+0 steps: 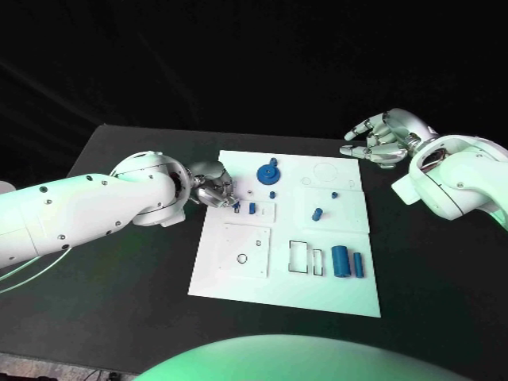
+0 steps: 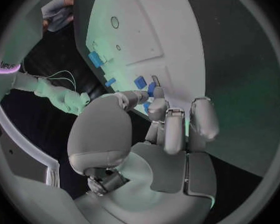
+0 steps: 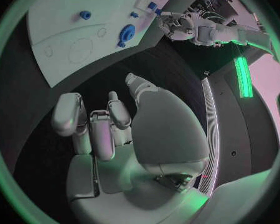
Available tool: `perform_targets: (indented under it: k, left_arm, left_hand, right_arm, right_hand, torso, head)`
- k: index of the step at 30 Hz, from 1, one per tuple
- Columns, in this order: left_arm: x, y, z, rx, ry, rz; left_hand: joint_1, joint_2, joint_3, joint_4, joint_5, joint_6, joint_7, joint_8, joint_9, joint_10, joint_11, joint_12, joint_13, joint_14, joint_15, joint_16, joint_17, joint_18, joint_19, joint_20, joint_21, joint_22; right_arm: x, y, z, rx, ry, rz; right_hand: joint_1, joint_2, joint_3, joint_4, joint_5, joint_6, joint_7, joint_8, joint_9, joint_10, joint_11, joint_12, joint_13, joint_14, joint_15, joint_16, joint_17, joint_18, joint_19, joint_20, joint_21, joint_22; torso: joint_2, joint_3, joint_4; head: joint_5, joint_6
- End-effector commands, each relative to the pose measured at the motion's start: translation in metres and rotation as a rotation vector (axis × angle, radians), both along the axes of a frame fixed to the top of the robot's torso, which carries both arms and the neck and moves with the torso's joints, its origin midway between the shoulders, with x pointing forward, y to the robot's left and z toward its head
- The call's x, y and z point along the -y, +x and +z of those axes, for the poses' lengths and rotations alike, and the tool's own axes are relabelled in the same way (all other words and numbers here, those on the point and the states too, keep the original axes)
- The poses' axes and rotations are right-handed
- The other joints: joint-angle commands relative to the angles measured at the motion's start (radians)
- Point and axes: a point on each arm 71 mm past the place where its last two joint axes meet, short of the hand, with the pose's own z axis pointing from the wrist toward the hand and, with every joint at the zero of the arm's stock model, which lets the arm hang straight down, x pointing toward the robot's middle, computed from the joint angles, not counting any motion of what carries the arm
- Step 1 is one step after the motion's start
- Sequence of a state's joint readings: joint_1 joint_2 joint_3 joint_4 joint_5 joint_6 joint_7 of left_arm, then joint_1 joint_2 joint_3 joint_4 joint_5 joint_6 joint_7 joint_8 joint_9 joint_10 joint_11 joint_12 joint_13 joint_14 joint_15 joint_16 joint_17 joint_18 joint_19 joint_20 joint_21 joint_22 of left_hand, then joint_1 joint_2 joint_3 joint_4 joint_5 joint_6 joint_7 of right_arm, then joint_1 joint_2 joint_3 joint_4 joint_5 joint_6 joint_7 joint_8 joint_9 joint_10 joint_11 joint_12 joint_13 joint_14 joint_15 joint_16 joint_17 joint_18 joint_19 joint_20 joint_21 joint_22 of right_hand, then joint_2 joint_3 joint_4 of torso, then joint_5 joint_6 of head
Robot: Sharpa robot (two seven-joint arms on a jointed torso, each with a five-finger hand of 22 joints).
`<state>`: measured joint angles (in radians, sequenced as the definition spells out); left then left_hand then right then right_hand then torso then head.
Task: Assemble the parts on the task board
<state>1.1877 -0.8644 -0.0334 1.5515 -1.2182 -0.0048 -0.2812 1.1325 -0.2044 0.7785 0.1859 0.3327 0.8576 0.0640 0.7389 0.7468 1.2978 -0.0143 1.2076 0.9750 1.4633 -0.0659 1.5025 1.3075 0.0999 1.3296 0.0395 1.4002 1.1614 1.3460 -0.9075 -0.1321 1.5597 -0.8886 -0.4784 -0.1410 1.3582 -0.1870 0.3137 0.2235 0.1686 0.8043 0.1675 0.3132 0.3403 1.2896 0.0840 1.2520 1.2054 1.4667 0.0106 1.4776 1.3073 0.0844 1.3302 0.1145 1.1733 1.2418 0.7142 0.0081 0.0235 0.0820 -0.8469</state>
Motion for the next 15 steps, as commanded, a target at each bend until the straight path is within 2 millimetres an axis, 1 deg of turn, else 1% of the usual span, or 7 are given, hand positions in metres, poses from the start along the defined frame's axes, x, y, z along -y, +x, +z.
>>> perform_targets:
  k: [1, 4, 8, 12, 15]
  left_arm:
    - [0.0022, -0.0007, 0.0005, 0.049, 0.01, -0.016]
    - [0.0024, -0.0021, -0.002, 0.057, 0.004, -0.013]
    - [0.003, -0.0034, -0.0038, 0.061, -0.002, -0.012]
    - [0.0033, -0.0044, -0.0055, 0.055, -0.001, -0.014]
    - [0.0035, -0.005, -0.0066, 0.041, -0.001, -0.015]
  left_hand:
    - [-0.001, 0.008, 0.202, -0.201, 0.008, 0.01, 0.0, 0.003, 0.0, 0.007, 0.0, 0.007, 0.004, 0.074, -0.008, 0.003, 0.142, -0.015, 0.009, -0.001, 0.004, 0.005]
    - [-0.003, 0.006, 0.202, -0.202, 0.017, 0.013, -0.001, 0.003, 0.0, 0.011, -0.001, 0.01, 0.009, 0.074, -0.008, 0.003, 0.143, -0.016, 0.012, -0.002, 0.007, 0.01]
    - [-0.005, 0.005, 0.203, -0.203, 0.025, 0.016, -0.002, 0.003, 0.0, 0.014, -0.002, 0.013, 0.012, 0.074, -0.009, 0.003, 0.143, -0.017, 0.015, -0.002, 0.01, 0.015]
    - [-0.006, 0.005, 0.203, -0.203, 0.027, 0.016, -0.002, 0.003, 0.0, 0.015, -0.002, 0.014, 0.014, 0.074, -0.009, 0.003, 0.143, -0.017, 0.016, -0.003, 0.011, 0.017]
    - [-0.006, 0.005, 0.203, -0.203, 0.027, 0.016, -0.002, 0.003, 0.0, 0.015, -0.002, 0.014, 0.014, 0.074, -0.009, 0.003, 0.143, -0.017, 0.016, -0.003, 0.011, 0.017]
  right_arm:
    - [-0.0002, -0.0003, -0.0002, 0.001, -0.003, 0.005]
    - [-0.0001, -0.0003, -0.0002, 0.001, -0.003, 0.004]
    - [0.0001, -0.0003, -0.0001, 0.002, -0.003, 0.004]
    - [0.0005, -0.0003, -0.0002, 0.002, -0.003, 0.003]
    - [0.0006, -0.0003, -0.0002, 0.002, -0.003, 0.002]
  right_hand:
    - [-0.011, 0.0, 0.007, 0.001, -0.001, -0.008, -0.001, 0.005, -0.001, -0.003, -0.003, -0.003, 0.001, 0.059, -0.005, -0.004, 0.089, 0.016, -0.006, -0.003, -0.003, -0.001]
    - [-0.011, 0.0, 0.007, 0.001, -0.001, -0.008, -0.001, 0.005, -0.001, -0.003, -0.003, -0.003, 0.001, 0.059, -0.005, -0.004, 0.089, 0.016, -0.006, -0.003, -0.003, -0.001]
    - [-0.011, 0.0, 0.007, 0.001, -0.001, -0.008, -0.001, 0.005, -0.001, -0.003, -0.003, -0.003, 0.001, 0.059, -0.005, -0.004, 0.089, 0.016, -0.006, -0.003, -0.003, -0.001]
    - [-0.011, 0.0, 0.007, 0.001, -0.001, -0.008, -0.001, 0.005, -0.001, -0.003, -0.003, -0.003, 0.001, 0.059, -0.005, -0.004, 0.089, 0.016, -0.006, -0.003, -0.003, -0.001]
    - [-0.011, 0.0, 0.007, 0.001, -0.001, -0.008, -0.001, 0.005, -0.001, -0.003, -0.003, -0.003, 0.001, 0.059, -0.005, -0.004, 0.089, 0.016, -0.006, -0.003, -0.003, -0.001]
  torso:
    - [0.0, -0.0005, 0.0004]
    - [0.0, 0.0002, 0.0002]
    - [-0.001, 0.0001, -0.0002]
    - [0.0, 0.0001, -0.0009]
    - [0.0, 0.0009, -0.0008]
  head:
    - [0.0, -0.001]
    - [0.002, 0.0]
    - [0.002, -0.001]
    - [0.002, -0.003]
    - [0.002, -0.003]
